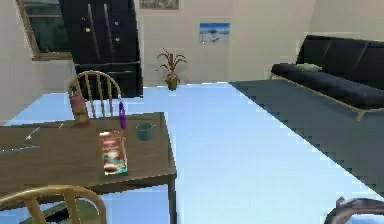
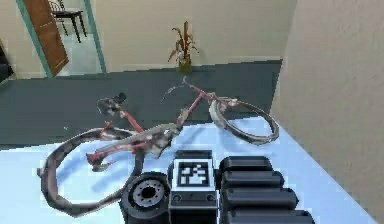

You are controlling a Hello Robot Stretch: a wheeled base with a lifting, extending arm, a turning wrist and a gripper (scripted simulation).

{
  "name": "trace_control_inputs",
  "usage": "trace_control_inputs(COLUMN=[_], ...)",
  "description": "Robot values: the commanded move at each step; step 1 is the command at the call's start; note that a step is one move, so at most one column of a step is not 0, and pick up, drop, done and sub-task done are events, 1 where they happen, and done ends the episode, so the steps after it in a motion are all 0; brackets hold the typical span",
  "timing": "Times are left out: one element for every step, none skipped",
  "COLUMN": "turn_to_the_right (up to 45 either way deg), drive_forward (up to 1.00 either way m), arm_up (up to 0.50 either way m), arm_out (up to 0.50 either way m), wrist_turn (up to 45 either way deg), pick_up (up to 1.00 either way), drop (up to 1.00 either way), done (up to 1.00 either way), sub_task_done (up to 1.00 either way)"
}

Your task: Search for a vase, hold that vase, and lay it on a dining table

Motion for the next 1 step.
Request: trace_control_inputs(turn_to_the_right=[-45.0], drive_forward=[0.00], arm_up=[0.00], arm_out=[0.00], wrist_turn=[0.0], pick_up=[0.00], drop=[0.00], done=[0.00], sub_task_done=[0.00])
